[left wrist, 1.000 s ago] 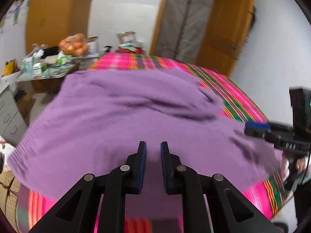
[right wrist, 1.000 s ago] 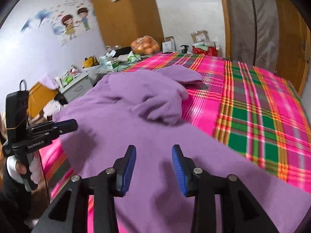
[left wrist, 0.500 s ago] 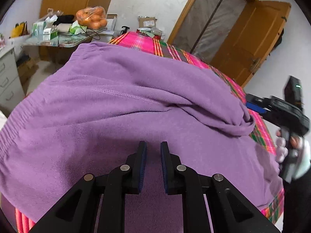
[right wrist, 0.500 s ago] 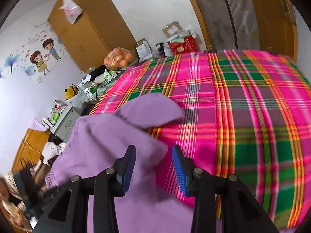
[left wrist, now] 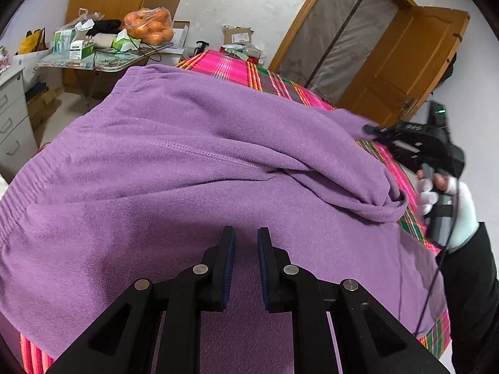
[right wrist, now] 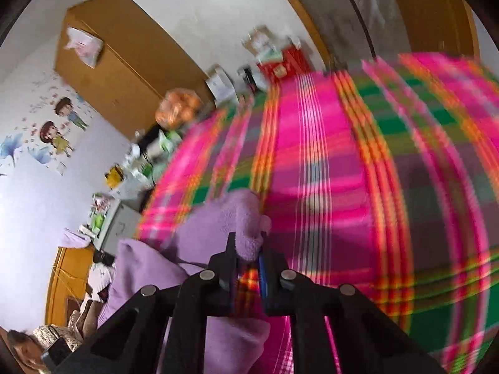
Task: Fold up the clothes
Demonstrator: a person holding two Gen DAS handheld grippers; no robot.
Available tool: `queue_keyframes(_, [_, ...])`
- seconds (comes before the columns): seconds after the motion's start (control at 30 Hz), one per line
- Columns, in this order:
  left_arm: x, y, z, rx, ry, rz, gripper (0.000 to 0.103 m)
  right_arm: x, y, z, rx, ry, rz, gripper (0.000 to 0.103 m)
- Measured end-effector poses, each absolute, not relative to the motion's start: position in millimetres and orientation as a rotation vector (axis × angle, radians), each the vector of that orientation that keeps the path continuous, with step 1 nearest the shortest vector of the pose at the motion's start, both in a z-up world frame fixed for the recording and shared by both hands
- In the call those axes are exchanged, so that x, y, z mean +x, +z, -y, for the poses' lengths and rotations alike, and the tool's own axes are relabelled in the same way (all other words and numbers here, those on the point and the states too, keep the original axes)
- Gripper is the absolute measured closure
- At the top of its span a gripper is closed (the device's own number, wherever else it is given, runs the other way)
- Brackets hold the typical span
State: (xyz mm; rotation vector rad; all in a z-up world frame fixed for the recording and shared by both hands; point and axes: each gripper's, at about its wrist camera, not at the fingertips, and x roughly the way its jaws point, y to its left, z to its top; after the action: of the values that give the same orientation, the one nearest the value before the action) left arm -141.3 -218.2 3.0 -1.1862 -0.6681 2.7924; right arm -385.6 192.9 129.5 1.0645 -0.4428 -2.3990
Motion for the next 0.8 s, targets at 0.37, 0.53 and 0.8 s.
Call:
queue_keyframes(0.37, [-143, 2, 220, -1.180, 2.784, 0.687, 0.088, -343, 237, -286, 0.713, -2.747, 0.441, 0.092])
queue_keyframes(0.53, [-141, 2, 218, -1.179, 2.783, 0.690, 0.088, -320, 263, -342, 0.668, -2.964, 0.514, 0.092])
queue_keyframes(0.8, [-142, 2, 220, -1.179, 2.782, 0.688, 0.088, -289, 200, -405, 0.896, -3.004, 0.702, 0.085])
